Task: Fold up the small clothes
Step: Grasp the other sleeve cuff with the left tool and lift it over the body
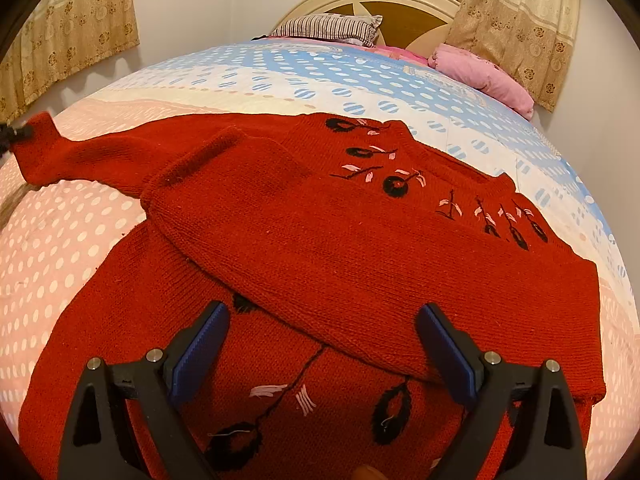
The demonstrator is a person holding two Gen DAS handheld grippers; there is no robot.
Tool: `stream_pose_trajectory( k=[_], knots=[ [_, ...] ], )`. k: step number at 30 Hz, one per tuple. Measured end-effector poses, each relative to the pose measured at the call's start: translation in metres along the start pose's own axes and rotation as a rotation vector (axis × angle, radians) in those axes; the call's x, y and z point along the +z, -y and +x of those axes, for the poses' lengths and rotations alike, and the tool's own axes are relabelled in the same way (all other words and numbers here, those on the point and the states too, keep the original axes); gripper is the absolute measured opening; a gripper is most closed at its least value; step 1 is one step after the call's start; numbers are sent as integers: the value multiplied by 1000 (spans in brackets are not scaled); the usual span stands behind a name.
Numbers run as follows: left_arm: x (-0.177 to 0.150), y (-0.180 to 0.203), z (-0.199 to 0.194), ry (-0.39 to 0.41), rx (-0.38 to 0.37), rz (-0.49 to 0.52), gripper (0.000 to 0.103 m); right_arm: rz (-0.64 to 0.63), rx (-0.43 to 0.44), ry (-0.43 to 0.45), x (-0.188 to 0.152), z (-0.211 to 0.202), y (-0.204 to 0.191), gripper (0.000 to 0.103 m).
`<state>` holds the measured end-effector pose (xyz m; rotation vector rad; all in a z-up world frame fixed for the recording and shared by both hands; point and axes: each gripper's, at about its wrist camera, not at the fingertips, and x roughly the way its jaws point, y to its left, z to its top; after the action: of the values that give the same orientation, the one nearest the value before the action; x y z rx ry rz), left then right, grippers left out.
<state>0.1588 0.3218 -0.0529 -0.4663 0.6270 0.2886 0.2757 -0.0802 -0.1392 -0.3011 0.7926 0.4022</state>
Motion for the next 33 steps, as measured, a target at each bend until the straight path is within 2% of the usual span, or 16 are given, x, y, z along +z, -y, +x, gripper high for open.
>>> stream_pose_trajectory(
  k=[10, 13, 19, 25, 30, 33],
  knots=[
    [17, 70, -26, 49, -133, 99, 13, 3, -3, 2, 0, 0, 0, 97],
    [25, 88, -31, 51, -177, 100, 12, 5, -7, 6, -1, -1, 0, 97],
    [30, 125, -40, 66, -222, 132, 12, -7, -26, 15, -1, -2, -3, 97],
    [31, 162, -47, 54, -283, 168, 12, 60, 56, 10, 1, -13, 16, 97],
    [40, 193, -52, 58, -330, 199, 12, 106, 82, 3, -14, -34, 35, 97],
    [45, 216, -52, 67, -350, 225, 12, 114, 67, 9, -26, -48, 45, 97]
  ],
)
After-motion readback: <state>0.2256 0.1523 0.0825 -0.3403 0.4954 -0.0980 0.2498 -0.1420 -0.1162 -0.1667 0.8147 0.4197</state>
